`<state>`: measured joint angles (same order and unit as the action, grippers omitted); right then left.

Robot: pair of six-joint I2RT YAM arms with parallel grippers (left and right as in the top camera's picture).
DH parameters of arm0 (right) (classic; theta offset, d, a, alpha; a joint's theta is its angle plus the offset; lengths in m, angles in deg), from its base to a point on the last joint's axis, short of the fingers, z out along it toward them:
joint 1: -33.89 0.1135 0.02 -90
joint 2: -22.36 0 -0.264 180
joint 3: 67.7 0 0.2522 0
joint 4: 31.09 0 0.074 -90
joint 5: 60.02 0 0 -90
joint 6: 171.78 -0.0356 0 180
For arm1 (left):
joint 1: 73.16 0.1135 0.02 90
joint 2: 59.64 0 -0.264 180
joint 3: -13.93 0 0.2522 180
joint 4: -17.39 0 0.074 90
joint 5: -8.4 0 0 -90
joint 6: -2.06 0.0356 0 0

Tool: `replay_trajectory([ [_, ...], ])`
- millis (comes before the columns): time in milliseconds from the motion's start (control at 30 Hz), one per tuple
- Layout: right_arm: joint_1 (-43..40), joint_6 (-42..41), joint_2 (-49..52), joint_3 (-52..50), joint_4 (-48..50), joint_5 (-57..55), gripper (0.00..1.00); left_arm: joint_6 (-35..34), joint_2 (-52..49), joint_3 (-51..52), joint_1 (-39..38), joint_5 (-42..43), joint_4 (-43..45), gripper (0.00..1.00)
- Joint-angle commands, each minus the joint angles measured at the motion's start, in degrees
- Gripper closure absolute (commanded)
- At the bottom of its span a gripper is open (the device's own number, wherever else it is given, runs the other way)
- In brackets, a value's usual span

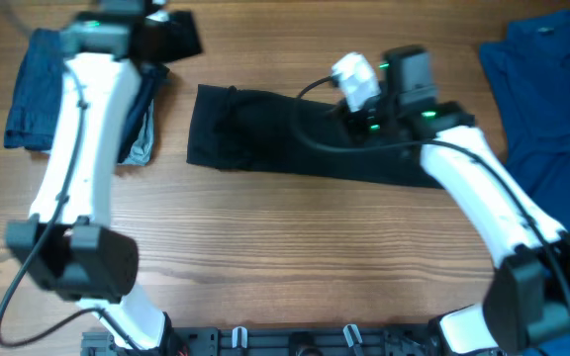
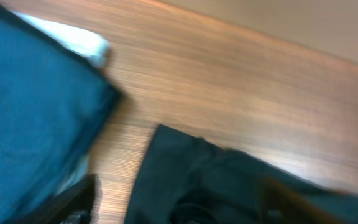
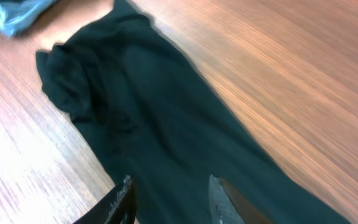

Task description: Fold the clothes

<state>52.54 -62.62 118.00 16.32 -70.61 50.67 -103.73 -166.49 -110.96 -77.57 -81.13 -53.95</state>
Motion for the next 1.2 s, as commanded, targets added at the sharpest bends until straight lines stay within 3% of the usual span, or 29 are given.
replay_trajectory([
  [0,4.7,6.5,7.5,-0.4,3.8,-2.5,0.64,0.3,0.7,-0.3,6.8,-0.8,-3.0,0.01],
  [167,10.2,9.8,18.1,-0.4,14.8,-8.9,0.65,0.3,0.6,-0.3,12.4,-0.8,-7.1,0.0],
  [367,10.4,9.4,20.2,-0.4,19.6,-11.4,0.65,0.3,0.6,-0.3,12.4,-0.3,-8.5,0.0],
  [400,10.4,9.3,20.2,-0.4,19.6,-11.7,0.72,0.3,0.6,-0.3,12.4,-0.3,-8.5,0.0],
  [467,10.4,9.1,20.2,-0.4,19.4,-11.7,0.96,0.3,0.6,-0.3,12.4,-0.3,-8.5,0.0],
  [633,10.4,4.2,17.0,-0.4,17.7,-8.3,0.96,0.3,0.6,-0.3,12.4,-0.3,-8.5,0.0],
  [833,12.7,-1.4,12.3,-0.4,6.0,-6.6,0.96,0.3,0.6,-0.3,12.4,-0.3,-8.5,0.0],
  [1000,14.5,-1.2,14.8,-0.5,7.0,-8.2,0.76,0.3,0.6,-0.3,12.4,-0.3,-8.5,0.0],
  [1067,14.5,-1.1,14.9,-0.5,8.3,-8.9,0.52,0.3,0.6,-0.3,12.4,0.6,-8.6,0.0],
  [1100,14.5,-1.2,14.9,-0.5,10.4,-10.3,0.49,0.3,0.6,-0.3,12.4,4.3,-8.7,0.0],
  [1167,14.1,-4.3,13.4,2.0,11.1,-13.7,0.44,0.3,0.6,-0.3,12.1,11.5,-8.7,0.11],
])
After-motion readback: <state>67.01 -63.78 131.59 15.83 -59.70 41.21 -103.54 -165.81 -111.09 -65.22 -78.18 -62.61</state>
